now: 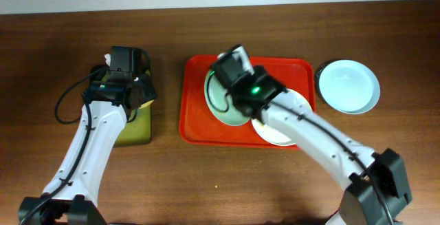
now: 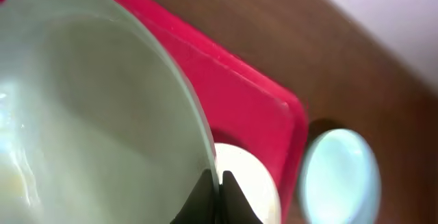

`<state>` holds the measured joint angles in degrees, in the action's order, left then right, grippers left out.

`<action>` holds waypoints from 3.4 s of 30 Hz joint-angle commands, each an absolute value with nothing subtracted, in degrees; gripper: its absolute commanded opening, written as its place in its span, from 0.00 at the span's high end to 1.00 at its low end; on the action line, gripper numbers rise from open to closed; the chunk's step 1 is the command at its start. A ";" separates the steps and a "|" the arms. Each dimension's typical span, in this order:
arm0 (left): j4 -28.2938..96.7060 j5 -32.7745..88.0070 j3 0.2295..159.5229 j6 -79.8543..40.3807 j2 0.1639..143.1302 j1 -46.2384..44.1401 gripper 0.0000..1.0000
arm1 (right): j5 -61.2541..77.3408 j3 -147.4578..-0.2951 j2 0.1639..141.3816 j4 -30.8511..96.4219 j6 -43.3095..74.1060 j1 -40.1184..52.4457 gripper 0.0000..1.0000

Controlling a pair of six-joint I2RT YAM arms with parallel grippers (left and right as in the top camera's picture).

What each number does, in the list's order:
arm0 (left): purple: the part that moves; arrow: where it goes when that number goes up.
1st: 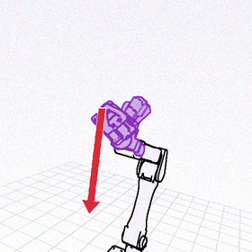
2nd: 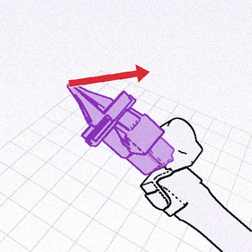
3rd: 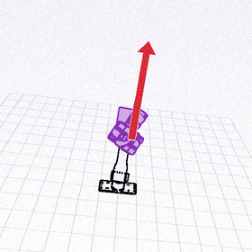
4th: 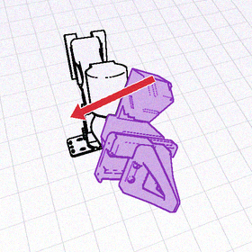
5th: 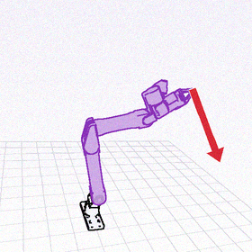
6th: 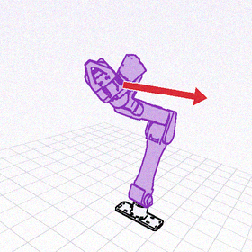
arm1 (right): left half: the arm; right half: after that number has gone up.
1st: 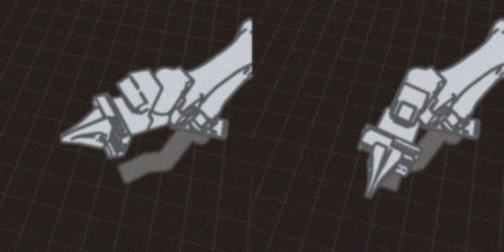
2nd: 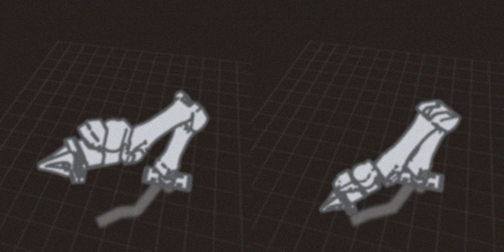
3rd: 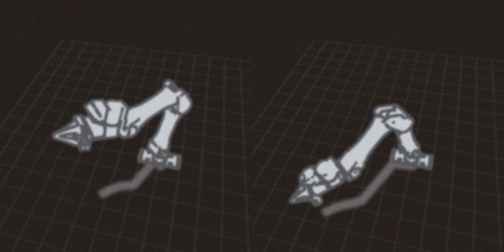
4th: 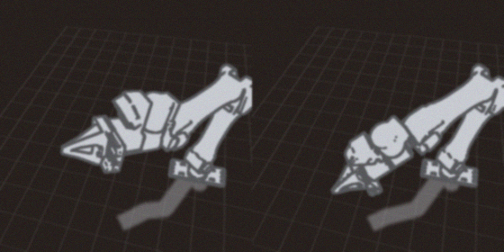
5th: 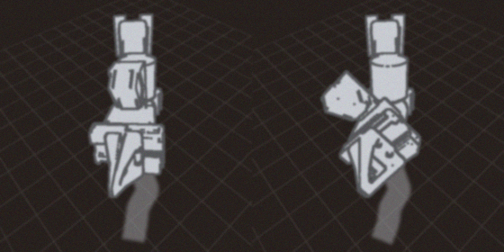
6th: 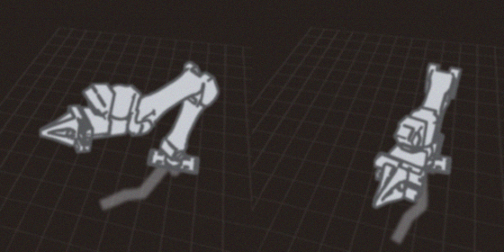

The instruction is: Clean dirty plates on tray and stack at the side

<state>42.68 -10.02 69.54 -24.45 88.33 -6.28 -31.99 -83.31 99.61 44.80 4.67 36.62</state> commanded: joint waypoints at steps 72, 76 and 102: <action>42.52 -10.20 69.34 -24.14 87.85 -6.22 1.00 | 3.16 -62.74 101.62 51.64 29.47 5.58 0.39; 42.52 -10.20 69.34 -24.14 87.85 -6.22 1.00 | -1.34 -60.82 101.62 50.13 33.76 5.61 0.43; 37.26 8.91 69.34 -15.05 94.04 -8.12 1.00 | 9.96 -54.52 105.41 23.64 29.76 11.16 0.96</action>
<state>39.42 -1.63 69.52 -21.96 91.35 -6.50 3.60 -56.03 101.54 26.96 34.41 10.48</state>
